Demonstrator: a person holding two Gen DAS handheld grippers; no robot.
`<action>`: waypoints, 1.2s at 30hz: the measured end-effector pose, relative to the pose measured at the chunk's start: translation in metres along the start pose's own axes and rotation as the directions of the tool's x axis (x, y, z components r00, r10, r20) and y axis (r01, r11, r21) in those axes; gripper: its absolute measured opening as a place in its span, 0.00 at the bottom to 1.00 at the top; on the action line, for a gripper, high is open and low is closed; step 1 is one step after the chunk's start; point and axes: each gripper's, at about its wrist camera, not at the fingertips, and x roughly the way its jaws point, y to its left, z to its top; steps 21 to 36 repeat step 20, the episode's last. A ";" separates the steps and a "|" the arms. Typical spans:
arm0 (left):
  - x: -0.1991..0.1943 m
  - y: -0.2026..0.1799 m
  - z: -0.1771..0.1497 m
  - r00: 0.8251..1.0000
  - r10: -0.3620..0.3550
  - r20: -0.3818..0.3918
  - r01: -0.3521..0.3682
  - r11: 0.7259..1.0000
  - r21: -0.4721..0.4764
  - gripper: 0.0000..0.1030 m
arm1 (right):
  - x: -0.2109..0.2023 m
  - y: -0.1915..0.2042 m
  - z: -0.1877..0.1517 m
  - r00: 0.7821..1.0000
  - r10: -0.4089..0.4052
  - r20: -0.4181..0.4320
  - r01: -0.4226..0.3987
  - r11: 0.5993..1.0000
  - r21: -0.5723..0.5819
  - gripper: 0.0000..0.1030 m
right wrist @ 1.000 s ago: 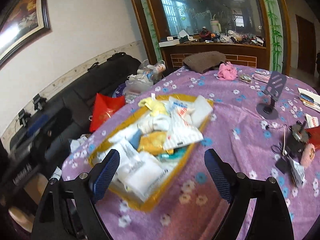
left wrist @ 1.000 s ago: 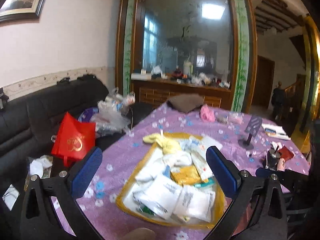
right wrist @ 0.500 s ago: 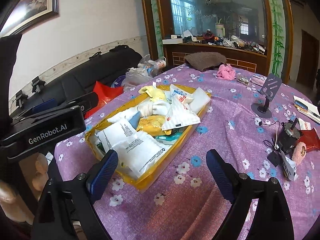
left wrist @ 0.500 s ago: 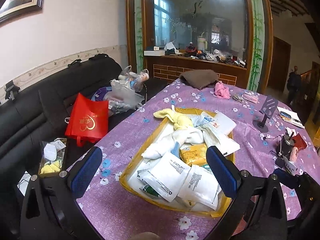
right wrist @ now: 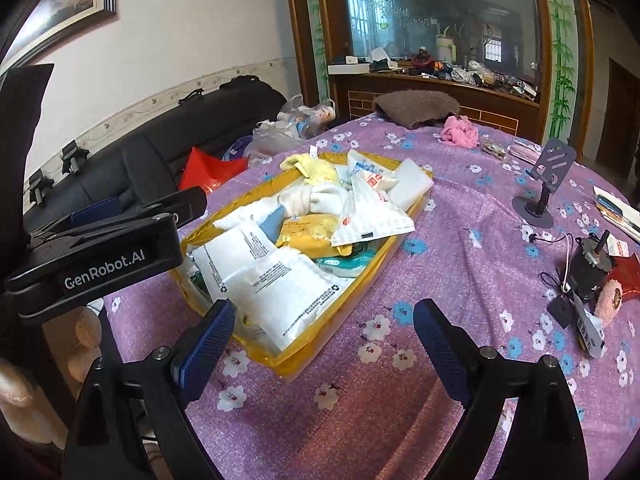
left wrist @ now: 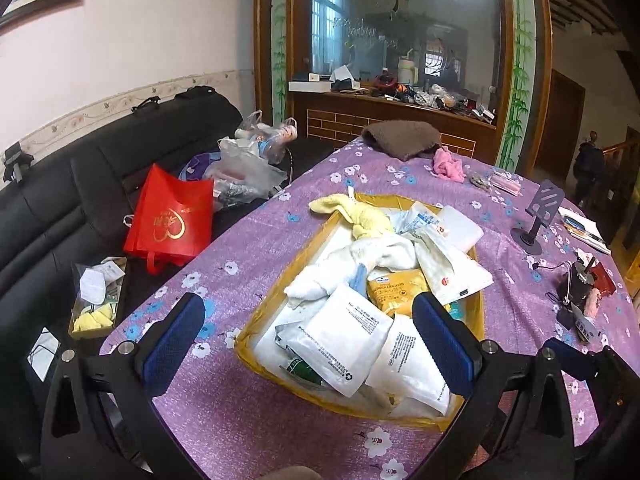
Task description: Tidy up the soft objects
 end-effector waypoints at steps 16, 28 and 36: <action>0.006 -0.003 -0.006 0.998 -0.011 -0.059 0.011 1.000 0.003 1.00 | 0.007 0.006 -0.003 1.000 0.003 -0.022 -0.003 1.000 -0.021 0.89; 0.005 -0.008 -0.006 0.997 -0.015 -0.074 0.016 1.000 0.013 1.00 | 0.001 -0.001 -0.003 1.000 -0.006 -0.013 0.006 1.000 -0.001 0.89; 0.005 -0.008 -0.006 0.997 -0.015 -0.074 0.016 1.000 0.013 1.00 | 0.001 -0.001 -0.003 1.000 -0.006 -0.013 0.006 1.000 -0.001 0.89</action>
